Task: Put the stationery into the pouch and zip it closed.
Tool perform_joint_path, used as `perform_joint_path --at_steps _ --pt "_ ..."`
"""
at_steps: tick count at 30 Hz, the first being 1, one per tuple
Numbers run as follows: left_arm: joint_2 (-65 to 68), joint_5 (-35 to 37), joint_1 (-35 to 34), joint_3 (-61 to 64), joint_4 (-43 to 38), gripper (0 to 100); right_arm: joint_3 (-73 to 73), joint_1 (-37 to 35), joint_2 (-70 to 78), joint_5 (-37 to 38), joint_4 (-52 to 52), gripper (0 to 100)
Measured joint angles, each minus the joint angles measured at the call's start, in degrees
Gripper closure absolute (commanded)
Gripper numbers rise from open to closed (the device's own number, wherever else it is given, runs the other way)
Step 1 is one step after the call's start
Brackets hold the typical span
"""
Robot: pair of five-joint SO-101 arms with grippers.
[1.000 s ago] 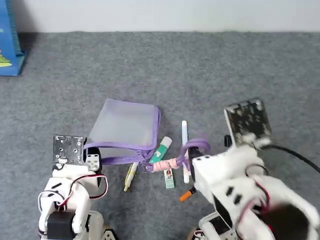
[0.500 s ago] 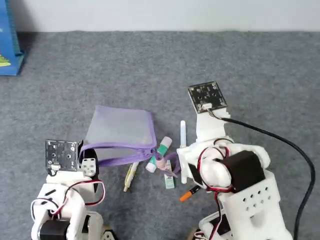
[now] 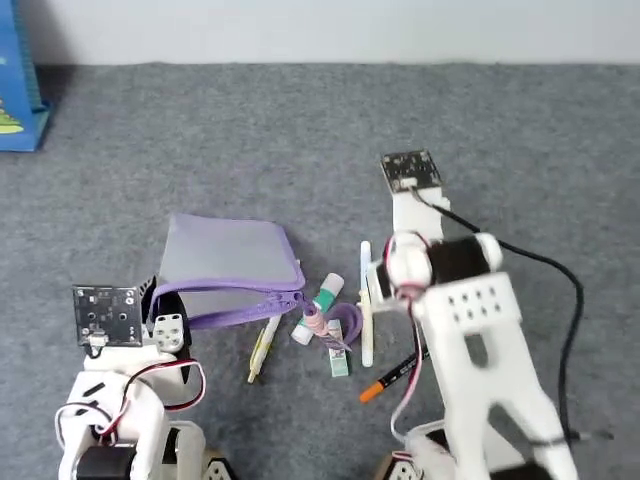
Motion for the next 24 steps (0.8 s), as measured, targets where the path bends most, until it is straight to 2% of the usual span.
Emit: perform_joint_path --at_steps 5,11,15,24 --pt "0.0 0.0 0.0 0.0 0.0 99 0.0 0.2 9.1 0.3 -9.2 75.4" --pt "0.0 0.0 0.0 0.0 0.0 99 0.0 0.3 20.5 0.3 -22.9 87.1" --pt "0.0 0.0 0.0 0.0 0.0 99 0.0 0.4 28.0 0.3 -30.9 87.2" --pt "0.0 0.0 0.0 0.0 0.0 99 -2.6 -1.3 39.9 0.3 -35.5 87.8"
